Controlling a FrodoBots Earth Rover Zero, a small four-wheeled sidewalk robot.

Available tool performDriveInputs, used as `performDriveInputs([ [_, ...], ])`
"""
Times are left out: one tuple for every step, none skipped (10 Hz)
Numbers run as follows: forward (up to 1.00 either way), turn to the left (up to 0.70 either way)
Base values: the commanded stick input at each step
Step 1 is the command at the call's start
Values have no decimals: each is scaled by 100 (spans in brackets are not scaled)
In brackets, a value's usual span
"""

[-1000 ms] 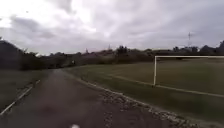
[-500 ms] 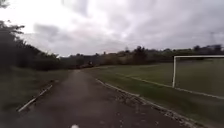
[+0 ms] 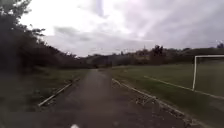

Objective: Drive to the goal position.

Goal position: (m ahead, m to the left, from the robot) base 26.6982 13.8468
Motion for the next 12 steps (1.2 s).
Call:
performDriveInputs([
  [70, 1],
  [70, 1],
  [70, 1],
  [76, 1],
  [83, 1],
  [85, 1],
  [85, 1],
  [85, 1],
  [85, 1],
  [85, 1],
  [85, 1],
  [85, 1],
])
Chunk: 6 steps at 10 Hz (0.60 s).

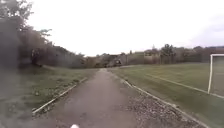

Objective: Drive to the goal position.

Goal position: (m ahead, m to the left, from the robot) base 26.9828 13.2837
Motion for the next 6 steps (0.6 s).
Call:
performDriveInputs([
  [90, 1],
  [97, 1],
  [100, 41],
  [100, 41],
  [100, 37],
  [100, 23],
])
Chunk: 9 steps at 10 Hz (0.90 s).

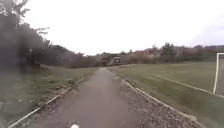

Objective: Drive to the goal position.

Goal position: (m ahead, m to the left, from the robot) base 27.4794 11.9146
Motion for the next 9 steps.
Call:
performDriveInputs([
  [100, 9],
  [100, 1],
  [100, 1],
  [100, 1],
  [100, 1],
  [100, 1],
  [100, 1],
  [100, 1],
  [100, 1],
])
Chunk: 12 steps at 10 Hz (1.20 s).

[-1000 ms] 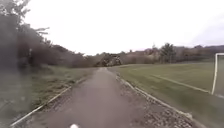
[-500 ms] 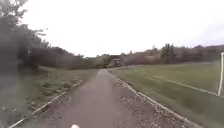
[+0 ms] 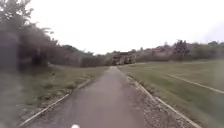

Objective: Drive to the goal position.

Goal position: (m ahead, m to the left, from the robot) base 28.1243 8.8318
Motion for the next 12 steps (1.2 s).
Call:
performDriveInputs([
  [100, 1],
  [100, 1],
  [100, 1],
  [100, 1],
  [100, 1],
  [100, 1],
  [100, 1],
  [100, 1],
  [100, 1],
  [100, 1],
  [100, 1],
  [100, 1],
])
